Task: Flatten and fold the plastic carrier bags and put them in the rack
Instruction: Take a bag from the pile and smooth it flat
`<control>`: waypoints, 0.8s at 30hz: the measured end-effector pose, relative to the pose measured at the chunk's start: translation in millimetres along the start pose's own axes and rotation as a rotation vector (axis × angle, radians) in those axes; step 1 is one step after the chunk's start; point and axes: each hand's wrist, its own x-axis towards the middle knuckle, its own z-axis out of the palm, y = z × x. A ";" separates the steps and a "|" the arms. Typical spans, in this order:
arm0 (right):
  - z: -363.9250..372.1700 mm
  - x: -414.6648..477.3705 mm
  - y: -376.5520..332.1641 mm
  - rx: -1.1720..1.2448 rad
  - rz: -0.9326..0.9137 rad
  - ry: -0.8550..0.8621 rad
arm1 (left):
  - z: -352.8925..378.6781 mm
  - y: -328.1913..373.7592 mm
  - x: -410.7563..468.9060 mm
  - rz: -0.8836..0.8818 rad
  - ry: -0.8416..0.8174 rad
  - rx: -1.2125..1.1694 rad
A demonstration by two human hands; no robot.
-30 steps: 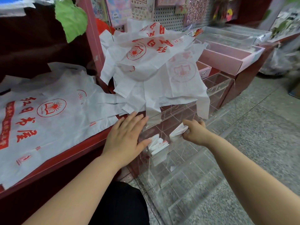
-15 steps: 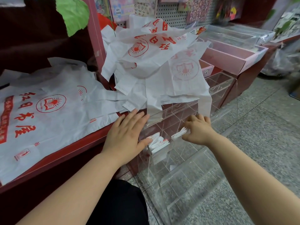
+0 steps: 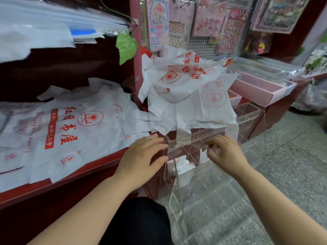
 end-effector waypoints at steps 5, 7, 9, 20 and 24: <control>6.1 7.7 -79.7 0.146 -0.197 -0.019 | -44.1 -41.0 -61.1 -0.012 0.303 0.119; 16.7 12.2 -114.2 0.188 -0.314 -0.034 | -64.7 -64.2 -89.8 -0.114 0.338 0.177; 30.6 18.3 -148.7 0.182 -0.407 -0.103 | -82.8 -85.9 -115.9 -0.269 0.321 0.251; 106.8 55.9 -275.1 -0.030 -0.558 -0.283 | -113.6 -144.4 -165.0 -0.595 0.000 0.388; 120.6 70.8 -287.1 -0.177 -0.621 -0.201 | -115.3 -150.3 -165.1 -0.585 0.007 0.391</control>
